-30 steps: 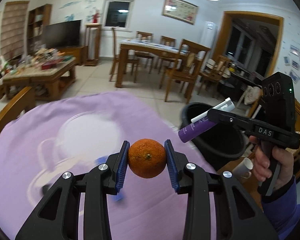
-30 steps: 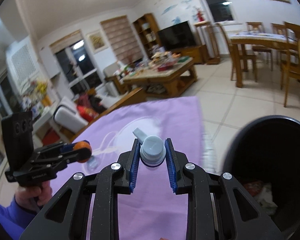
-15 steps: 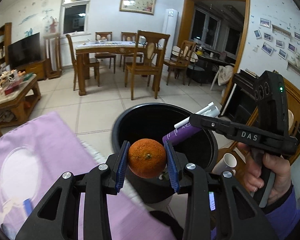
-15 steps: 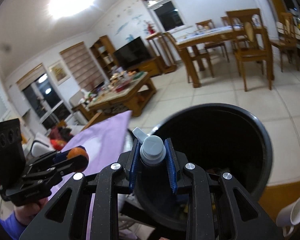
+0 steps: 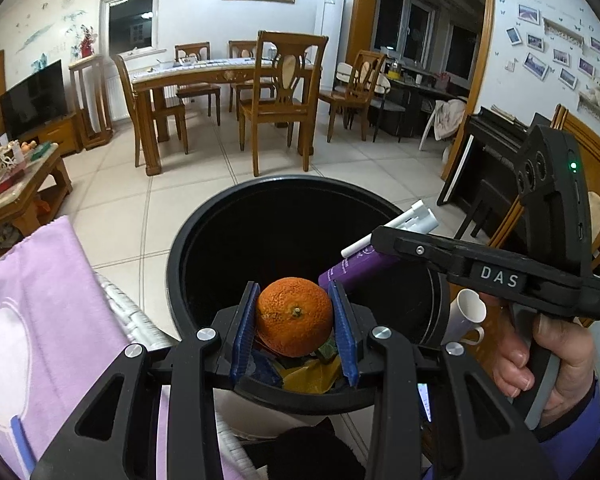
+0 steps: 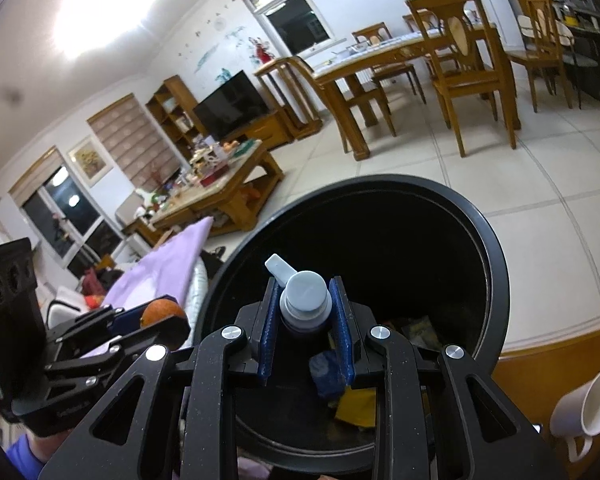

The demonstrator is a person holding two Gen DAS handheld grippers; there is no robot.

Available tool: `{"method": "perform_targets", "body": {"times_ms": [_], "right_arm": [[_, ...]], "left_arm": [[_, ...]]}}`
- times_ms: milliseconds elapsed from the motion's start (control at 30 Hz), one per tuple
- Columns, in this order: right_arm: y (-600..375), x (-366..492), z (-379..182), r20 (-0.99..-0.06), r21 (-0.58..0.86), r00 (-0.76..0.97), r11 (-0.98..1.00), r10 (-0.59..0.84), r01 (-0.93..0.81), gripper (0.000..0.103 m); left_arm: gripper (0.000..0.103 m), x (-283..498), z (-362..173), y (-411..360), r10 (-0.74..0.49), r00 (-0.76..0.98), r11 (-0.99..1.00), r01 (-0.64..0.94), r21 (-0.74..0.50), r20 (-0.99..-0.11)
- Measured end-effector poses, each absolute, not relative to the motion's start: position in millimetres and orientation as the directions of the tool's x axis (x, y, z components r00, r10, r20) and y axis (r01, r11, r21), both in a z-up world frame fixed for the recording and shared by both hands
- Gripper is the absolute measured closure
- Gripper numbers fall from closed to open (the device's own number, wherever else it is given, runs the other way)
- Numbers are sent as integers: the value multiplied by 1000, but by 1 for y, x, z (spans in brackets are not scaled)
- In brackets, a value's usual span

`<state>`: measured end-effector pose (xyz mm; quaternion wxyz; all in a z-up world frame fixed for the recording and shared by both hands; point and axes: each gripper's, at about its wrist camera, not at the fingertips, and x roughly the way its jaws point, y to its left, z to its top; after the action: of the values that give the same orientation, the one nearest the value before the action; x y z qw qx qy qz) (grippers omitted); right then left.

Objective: Collect trash
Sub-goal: 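Carry the orange and spray bottle into the black bin and open both grippers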

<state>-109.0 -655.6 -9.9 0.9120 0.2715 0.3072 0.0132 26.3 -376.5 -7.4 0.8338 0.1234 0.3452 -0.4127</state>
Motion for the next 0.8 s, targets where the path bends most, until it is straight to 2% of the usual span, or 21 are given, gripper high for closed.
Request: {"method": "perform_targets", "body": {"times_ms": [467,533,567,600,800], "right_arm": [[-657,-100,-28,-579,512,795,839,179,184,77],[-656,-99,-28,-580,512,795,839,178,186,74],[-655,-99,-27,-577,514,797,838,178,185,67],[-655,-99,-27,-576,513,799,838,175,186,61],[-643,-99,-16,-572,496,804,850,162,181,60]], "left_arm": [[65,25,-14,-390,-564,418,624,780,-36,-712],[55,23,-12,-389,-562,426,628,777,-31,-709],[43,21,-10,-388,-563,436,632,774,-27,-702],[38,18,-9,-388,-565,449,637,770,-21,-692],[38,12,-3,-381,-572,457,634,773,-14,-682]]}}
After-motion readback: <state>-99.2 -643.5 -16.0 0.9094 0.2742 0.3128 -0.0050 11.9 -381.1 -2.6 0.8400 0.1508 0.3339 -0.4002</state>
